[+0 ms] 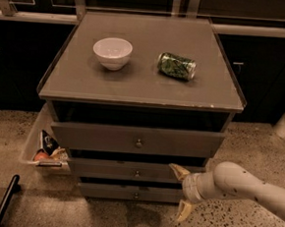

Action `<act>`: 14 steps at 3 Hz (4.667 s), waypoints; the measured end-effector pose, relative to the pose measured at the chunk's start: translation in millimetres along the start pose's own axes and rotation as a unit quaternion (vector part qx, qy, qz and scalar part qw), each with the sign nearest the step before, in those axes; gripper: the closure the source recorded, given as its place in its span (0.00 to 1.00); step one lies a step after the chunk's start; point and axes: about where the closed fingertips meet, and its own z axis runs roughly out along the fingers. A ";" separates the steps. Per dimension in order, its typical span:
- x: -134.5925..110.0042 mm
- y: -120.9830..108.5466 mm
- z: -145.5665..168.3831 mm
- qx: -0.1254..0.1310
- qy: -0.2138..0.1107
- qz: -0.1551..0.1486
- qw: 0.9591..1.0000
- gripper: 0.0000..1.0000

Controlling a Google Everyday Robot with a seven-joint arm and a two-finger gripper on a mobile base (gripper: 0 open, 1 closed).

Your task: Open middle drawer

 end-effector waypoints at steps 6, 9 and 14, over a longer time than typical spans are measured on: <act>69.0 -55.3 79.7 -0.011 0.037 0.025 0.999 0.00; 69.0 -55.2 79.7 -0.011 0.037 0.025 0.999 0.42; 62.7 -56.0 68.1 -0.015 0.030 0.032 0.999 0.39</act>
Offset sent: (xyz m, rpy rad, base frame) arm 0.0510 -0.0104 -0.0633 -0.0889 0.0428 0.0205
